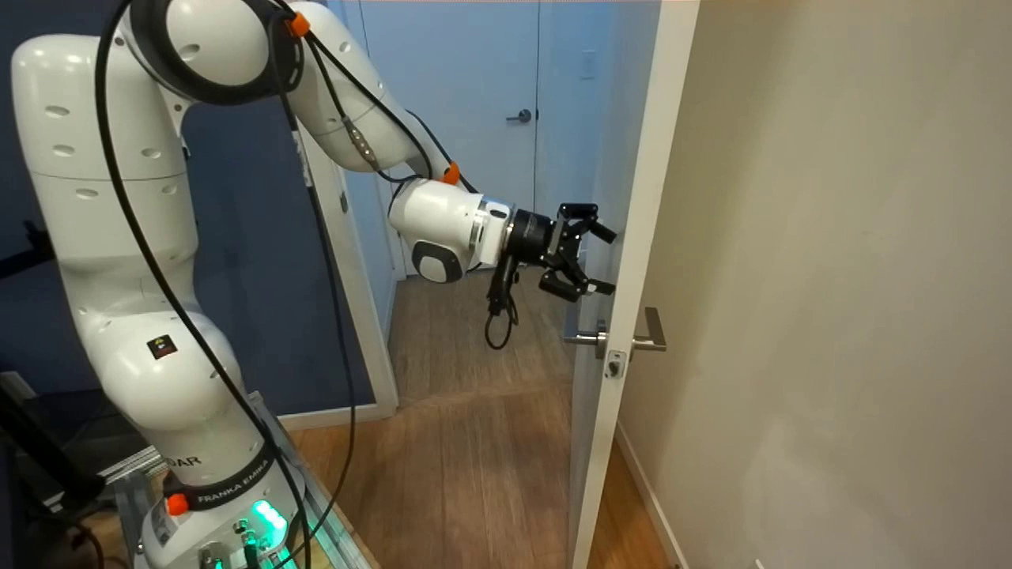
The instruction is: Open the door
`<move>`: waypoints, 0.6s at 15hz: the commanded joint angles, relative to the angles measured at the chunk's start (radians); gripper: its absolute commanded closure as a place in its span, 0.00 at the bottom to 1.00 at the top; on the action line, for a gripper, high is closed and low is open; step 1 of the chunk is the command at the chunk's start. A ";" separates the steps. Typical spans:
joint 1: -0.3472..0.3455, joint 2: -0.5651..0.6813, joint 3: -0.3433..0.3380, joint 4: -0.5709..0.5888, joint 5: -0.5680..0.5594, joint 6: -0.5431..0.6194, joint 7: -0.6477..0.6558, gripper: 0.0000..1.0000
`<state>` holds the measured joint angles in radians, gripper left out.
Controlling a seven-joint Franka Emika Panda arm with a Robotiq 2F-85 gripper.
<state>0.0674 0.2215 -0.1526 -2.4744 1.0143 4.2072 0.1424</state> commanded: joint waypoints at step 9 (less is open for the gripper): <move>-0.179 0.012 -0.009 0.009 -0.289 -0.033 0.056 0.00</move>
<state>-0.0677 0.2232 -0.1555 -2.4793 0.8026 4.1912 0.1573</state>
